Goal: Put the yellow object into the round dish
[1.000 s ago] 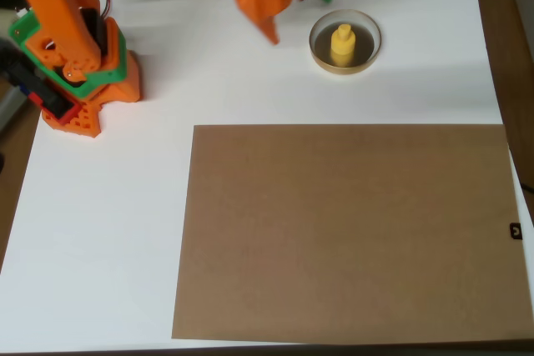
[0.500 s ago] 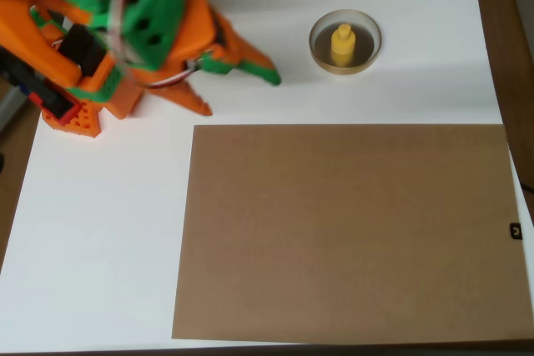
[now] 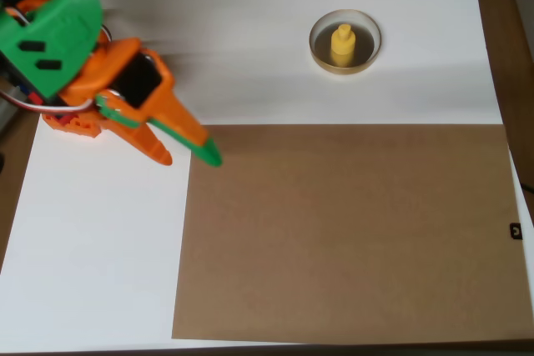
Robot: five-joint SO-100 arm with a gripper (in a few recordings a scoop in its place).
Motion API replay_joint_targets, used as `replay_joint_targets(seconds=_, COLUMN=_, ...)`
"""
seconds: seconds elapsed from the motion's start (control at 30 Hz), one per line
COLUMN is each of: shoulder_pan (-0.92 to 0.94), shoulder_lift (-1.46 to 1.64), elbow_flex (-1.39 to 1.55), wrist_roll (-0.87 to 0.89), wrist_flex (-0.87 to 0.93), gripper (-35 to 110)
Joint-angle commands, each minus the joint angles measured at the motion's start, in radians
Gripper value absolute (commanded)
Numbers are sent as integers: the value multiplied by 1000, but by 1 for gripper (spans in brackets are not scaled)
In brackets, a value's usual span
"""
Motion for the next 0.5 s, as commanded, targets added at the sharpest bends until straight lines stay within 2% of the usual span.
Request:
replay_joint_targets(seconds=0.0, shoulder_pan=84, shoulder_lift=147, elbow_flex=57, wrist_roll=52, wrist_flex=-54, gripper=24)
replay_joint_targets(seconds=0.2, shoulder_pan=204, shoulder_lift=304, elbow_flex=201, wrist_roll=135, wrist_flex=-140, gripper=24)
replay_joint_targets(seconds=0.47, shoulder_pan=291, shoulder_lift=324, elbow_flex=295, wrist_roll=245, wrist_flex=-267, gripper=25)
